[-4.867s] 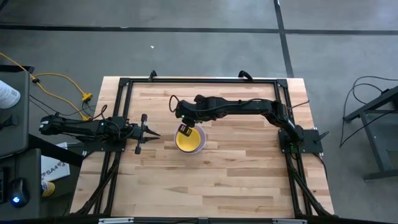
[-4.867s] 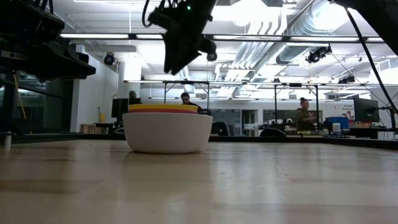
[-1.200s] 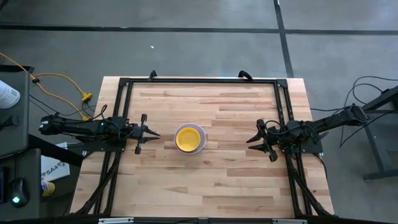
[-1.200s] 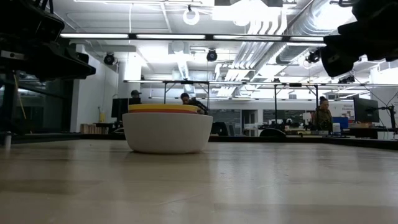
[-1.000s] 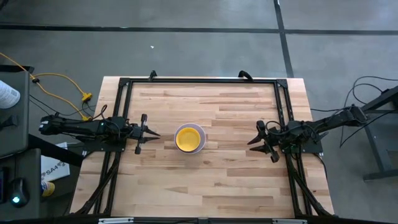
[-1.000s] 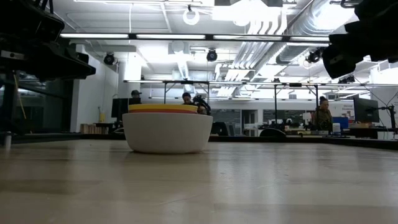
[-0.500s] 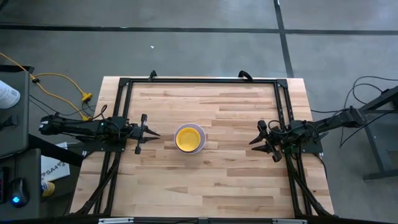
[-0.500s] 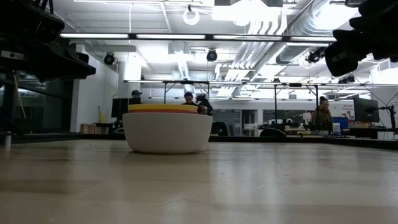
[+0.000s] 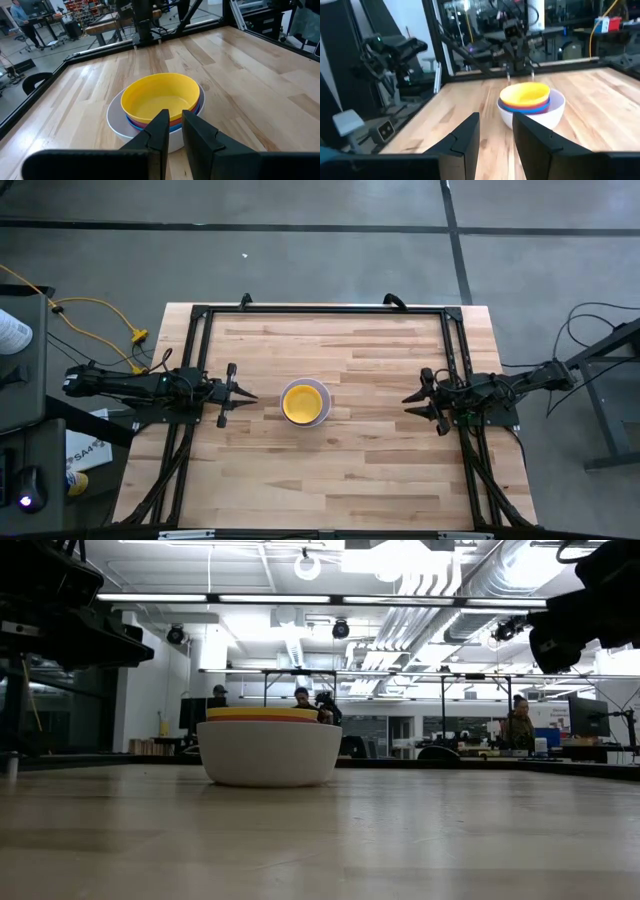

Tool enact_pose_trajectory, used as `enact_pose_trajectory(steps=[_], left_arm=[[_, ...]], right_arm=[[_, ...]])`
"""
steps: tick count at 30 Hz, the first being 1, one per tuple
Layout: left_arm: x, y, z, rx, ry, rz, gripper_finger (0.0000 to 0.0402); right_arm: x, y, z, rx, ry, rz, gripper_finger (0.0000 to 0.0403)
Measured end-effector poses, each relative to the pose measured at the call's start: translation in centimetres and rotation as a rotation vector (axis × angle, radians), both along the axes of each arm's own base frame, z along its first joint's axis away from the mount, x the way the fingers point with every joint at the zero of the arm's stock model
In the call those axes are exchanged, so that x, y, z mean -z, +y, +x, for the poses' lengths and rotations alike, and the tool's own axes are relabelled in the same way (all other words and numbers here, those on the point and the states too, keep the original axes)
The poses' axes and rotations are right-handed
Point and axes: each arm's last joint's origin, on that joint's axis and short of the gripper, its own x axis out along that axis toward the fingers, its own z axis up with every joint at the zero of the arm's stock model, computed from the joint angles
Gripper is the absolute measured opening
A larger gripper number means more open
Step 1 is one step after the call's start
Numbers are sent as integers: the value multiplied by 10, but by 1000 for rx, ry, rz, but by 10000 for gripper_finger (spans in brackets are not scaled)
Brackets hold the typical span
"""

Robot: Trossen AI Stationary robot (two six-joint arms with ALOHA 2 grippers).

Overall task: Nest bowls inside each other
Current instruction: Return to Home Position

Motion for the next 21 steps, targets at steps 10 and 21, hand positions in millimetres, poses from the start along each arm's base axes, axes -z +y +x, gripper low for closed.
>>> enact_pose_trajectory(steps=[10,21], left_arm=[[0,0,0,0,0,0,51],[0,0,0,0,0,0,51]], right_arm=[[0,0,-1,-22,-5,-25,110],[2,2,-1,-84,8,-39,110]])
